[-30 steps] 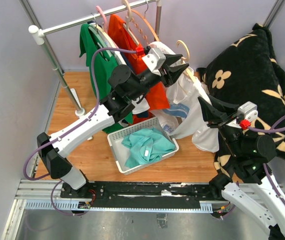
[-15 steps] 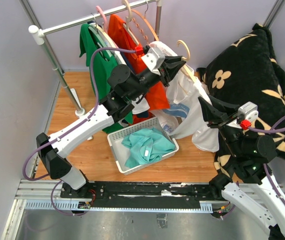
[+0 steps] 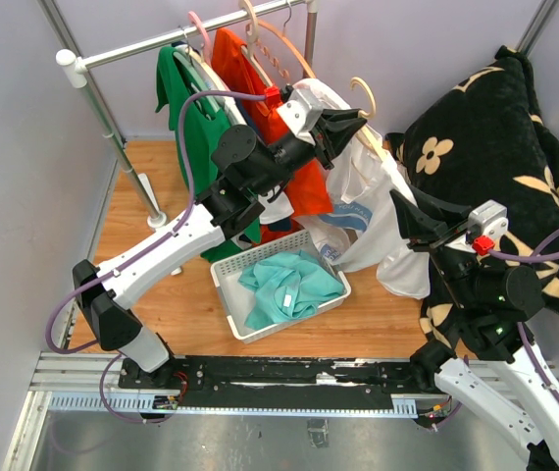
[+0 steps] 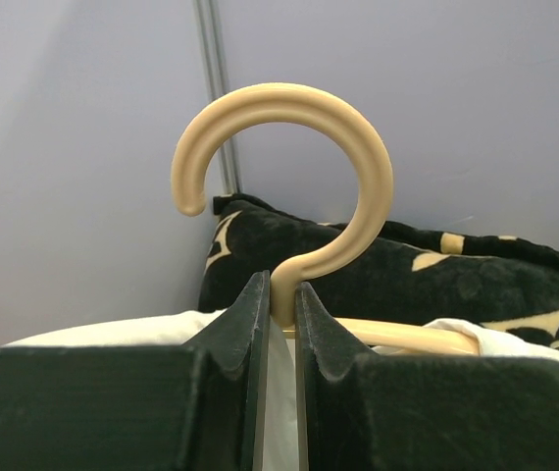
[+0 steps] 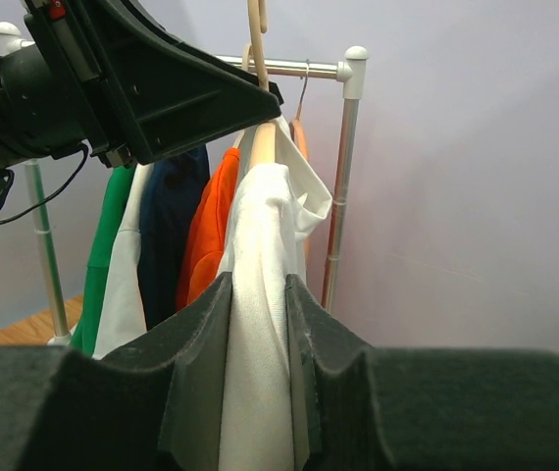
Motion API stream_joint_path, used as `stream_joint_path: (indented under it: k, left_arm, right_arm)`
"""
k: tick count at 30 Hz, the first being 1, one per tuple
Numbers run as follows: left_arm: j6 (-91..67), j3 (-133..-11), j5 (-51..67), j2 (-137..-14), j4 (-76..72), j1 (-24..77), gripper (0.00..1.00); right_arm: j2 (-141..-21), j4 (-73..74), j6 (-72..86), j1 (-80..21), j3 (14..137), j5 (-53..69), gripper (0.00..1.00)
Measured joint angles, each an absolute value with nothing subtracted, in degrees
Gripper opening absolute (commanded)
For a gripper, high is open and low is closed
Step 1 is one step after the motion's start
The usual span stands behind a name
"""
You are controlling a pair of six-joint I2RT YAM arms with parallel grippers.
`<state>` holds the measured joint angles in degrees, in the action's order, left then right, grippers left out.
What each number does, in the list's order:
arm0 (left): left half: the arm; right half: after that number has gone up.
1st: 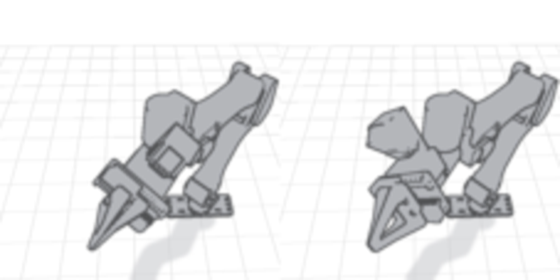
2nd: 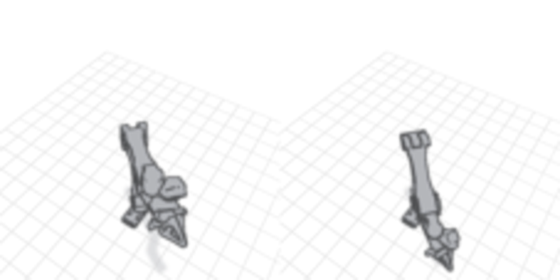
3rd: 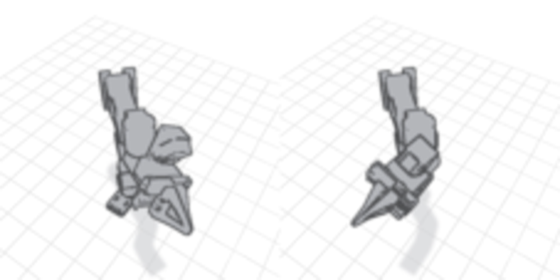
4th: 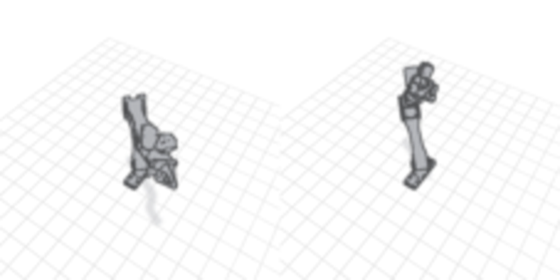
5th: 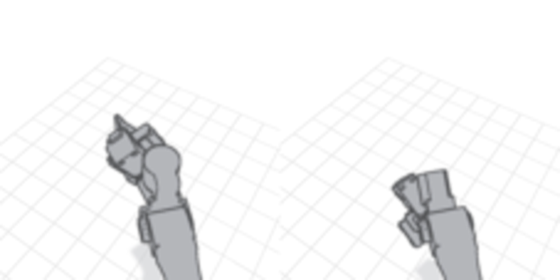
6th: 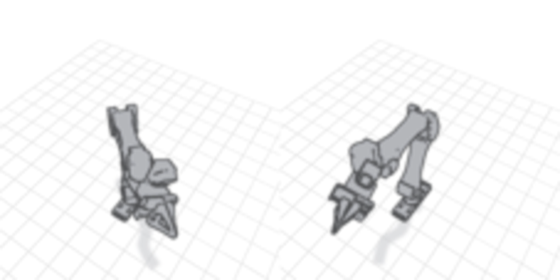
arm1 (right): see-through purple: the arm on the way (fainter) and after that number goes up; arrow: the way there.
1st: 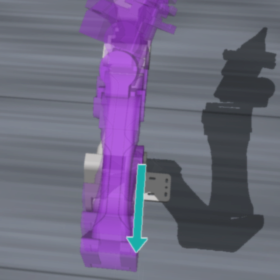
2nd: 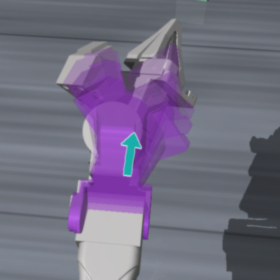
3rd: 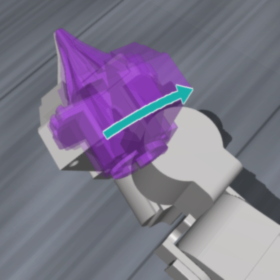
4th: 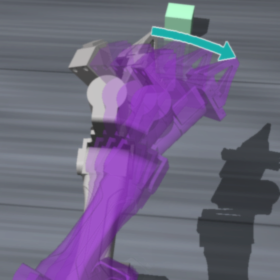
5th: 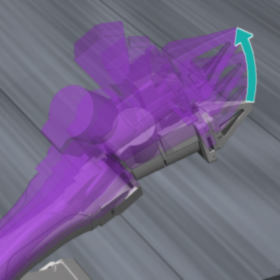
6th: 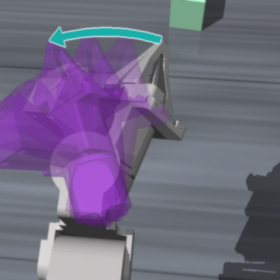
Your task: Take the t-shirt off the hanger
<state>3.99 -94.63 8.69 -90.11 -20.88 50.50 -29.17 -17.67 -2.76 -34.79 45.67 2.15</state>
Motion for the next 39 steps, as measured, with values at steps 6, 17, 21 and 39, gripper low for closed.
stream_joint_path:
  k: [6, 17, 21, 39]
  left_arm:
    - [2.8, -94.7, 6.7, -90.1, -19.9, 50.5, 0.00]
    - [2.5, -105.8, 3.5, -92.1, -12.8, 49.9, 0.01]
    - [2.5, -110.4, 3.0, -93.1, -10.5, 48.5, 0.01]
    - [2.6, -121.6, 2.1, -97.4, -3.0, 45.5, 0.01]
  right_arm:
    - [-28.9, -17.6, -2.9, -34.8, 46.0, 2.0, 0.62]
    - [-25.8, -14.1, -4.3, -34.8, 46.5, -0.3, 0.71]
    - [-23.9, -12.0, -5.1, -34.8, 46.5, -1.5, 0.73]
    - [-19.2, -6.3, -7.4, -34.8, 44.3, -4.8, 0.55]
